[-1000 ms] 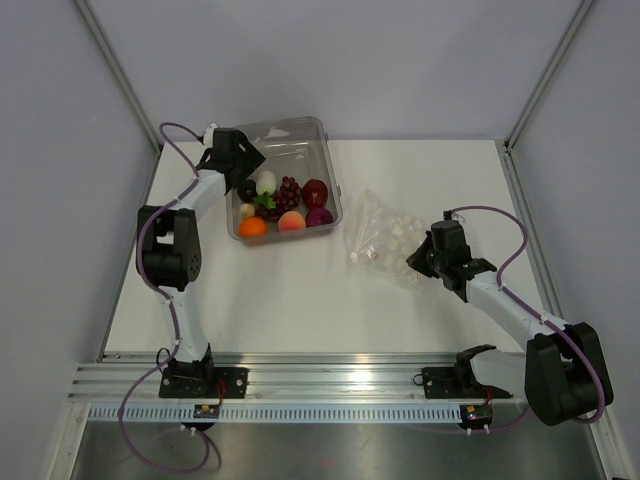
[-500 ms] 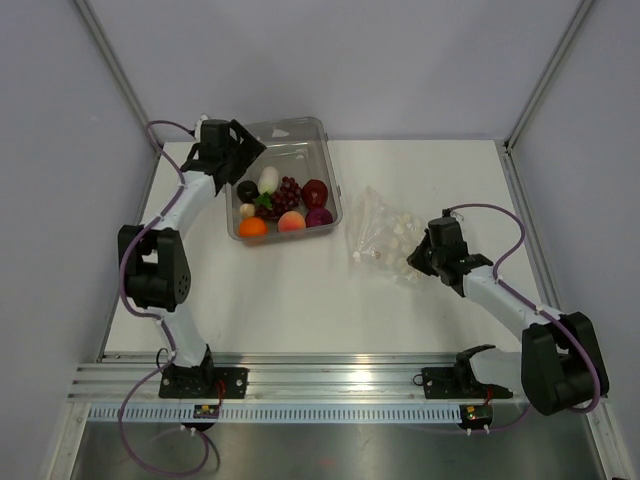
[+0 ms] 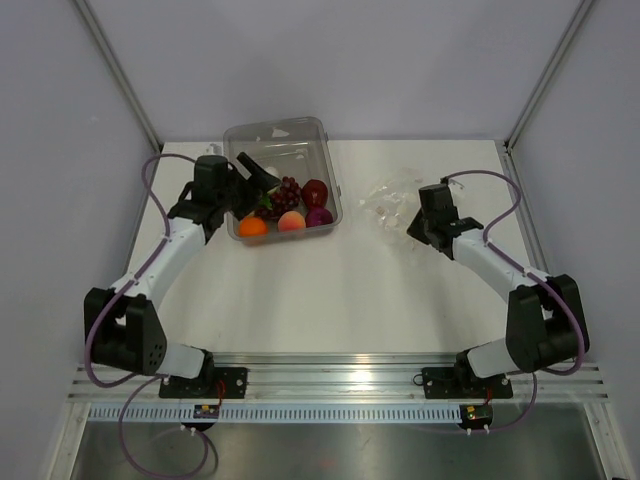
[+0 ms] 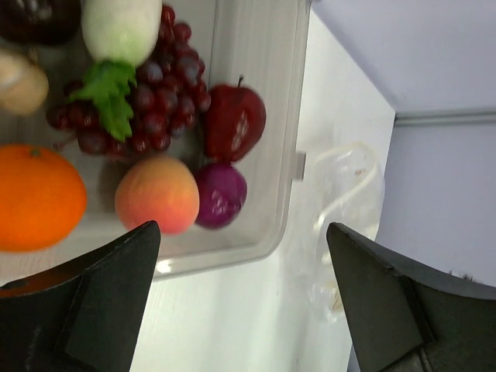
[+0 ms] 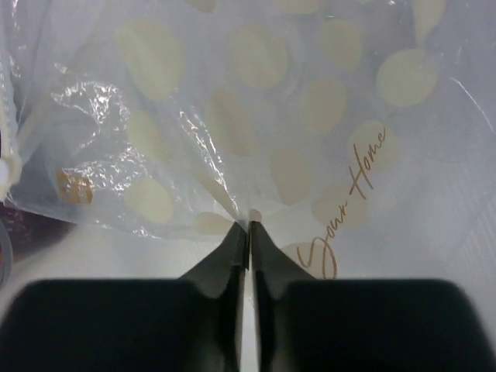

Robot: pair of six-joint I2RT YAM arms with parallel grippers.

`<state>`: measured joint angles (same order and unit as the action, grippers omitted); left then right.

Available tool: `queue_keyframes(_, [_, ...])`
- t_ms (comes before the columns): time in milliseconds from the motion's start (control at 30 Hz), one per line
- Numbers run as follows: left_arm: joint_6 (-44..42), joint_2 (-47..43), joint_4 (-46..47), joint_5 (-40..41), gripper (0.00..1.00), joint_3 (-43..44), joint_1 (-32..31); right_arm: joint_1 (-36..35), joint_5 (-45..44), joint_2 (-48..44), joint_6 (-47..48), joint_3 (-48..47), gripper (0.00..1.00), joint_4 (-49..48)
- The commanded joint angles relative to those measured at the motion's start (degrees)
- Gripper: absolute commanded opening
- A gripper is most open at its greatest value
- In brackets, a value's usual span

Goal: Open the zip-top bag and remove the fake food
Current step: Move the zipper food storage bag to the center of the board, then reset both arms

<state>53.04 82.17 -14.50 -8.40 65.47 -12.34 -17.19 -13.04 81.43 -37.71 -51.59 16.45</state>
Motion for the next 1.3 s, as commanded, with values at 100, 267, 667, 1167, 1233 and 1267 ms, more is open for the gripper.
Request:
queue_keyframes(100, [-0.7,-12.5,3.8,1.8,0.93,-9.0,-4.4,0.1,-3.5,5.8,2.9,-8.2,0.50,2.2])
queue_keyframes(267, [-0.9,-23.2,7.6,6.2,0.93,-19.0,-5.9,0.2,-3.7,5.7,4.1,-9.3,0.84,2.5])
queue_keyframes(667, [-7.0,-36.1,15.1,11.2,0.95,-31.4,-7.5,0.1,-2.3,-12.2,6.2,-0.7,0.99,-0.5])
queue_keyframes(1167, [-10.1,-51.0,14.6,11.6,0.99,-38.9,-7.7,0.1,4.6,-38.3,7.4,11.2,0.99,0.5])
queue_keyframes(1233, [-10.1,-52.7,14.6,10.8,0.99,-39.9,-7.7,0.1,4.7,-41.7,7.4,12.7,0.99,1.7])
queue_keyframes(1267, [-10.1,-53.4,14.6,10.3,0.99,-40.1,-7.7,0.1,4.7,-42.7,7.3,13.1,0.99,2.0])
